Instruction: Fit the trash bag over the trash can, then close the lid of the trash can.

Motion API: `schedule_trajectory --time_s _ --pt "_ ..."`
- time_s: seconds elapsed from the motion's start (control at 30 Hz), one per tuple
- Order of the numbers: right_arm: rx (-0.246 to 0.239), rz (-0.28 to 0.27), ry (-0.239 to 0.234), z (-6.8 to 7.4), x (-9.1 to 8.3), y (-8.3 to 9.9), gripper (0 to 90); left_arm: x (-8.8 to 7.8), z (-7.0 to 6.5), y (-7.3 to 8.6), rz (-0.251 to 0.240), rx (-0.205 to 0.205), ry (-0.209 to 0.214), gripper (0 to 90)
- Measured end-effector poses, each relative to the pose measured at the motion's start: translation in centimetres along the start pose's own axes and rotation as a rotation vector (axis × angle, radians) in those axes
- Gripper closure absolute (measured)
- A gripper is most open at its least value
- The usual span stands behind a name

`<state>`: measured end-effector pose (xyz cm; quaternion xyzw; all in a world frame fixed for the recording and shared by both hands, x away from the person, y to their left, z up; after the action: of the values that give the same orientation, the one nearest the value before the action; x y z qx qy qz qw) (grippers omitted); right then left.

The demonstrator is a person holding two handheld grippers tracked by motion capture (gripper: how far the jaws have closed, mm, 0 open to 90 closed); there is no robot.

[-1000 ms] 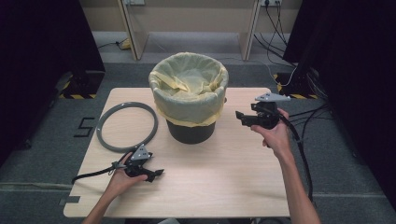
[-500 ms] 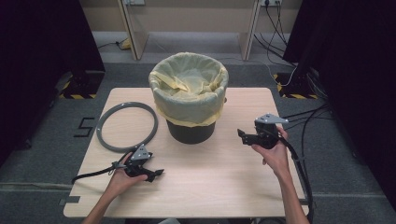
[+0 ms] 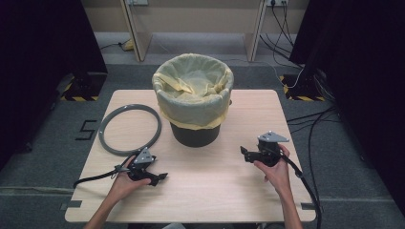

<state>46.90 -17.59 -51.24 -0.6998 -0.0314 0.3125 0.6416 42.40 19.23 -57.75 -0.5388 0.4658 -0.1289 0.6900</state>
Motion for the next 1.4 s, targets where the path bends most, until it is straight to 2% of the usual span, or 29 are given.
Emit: schedule_trajectory --time_s 0.2,0.53,0.87,1.07,1.2,1.4 --pt "-0.006 0.018 0.008 0.6 -0.1 1.8 17.2 0.0 0.0 0.0 0.001 0.001 0.000 10.8" --pt "-0.021 0.102 0.007 1.3 -0.6 5.0 17.2 0.0 0.0 0.0 0.001 -0.002 0.001 10.6" --pt "-0.043 0.136 0.003 2.3 -1.4 6.5 17.3 0.0 0.0 0.0 0.001 -0.002 0.001 10.6" --pt "-0.029 0.139 0.014 2.4 -2.0 6.9 17.3 0.0 0.0 0.0 0.001 0.000 0.000 10.6" --pt "-0.022 0.149 0.039 2.2 -2.2 7.4 16.8 0.1 0.0 0.0 0.002 0.000 -0.001 10.4" --pt "-0.011 0.147 0.033 2.4 -2.1 7.4 15.9 0.0 0.0 0.0 0.003 -0.001 0.001 10.5"
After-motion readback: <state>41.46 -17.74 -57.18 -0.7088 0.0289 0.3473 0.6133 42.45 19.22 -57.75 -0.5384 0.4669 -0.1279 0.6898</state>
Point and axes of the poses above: each handheld gripper's, and its own axes: x roughly forward along the jaws, y roughly out of its underside, z roughly to its left, the point moved 8 cm from there along x, roughly forward along the jaws, and after that the axes turned 12 degrees about -z, right-handed, at the moved point
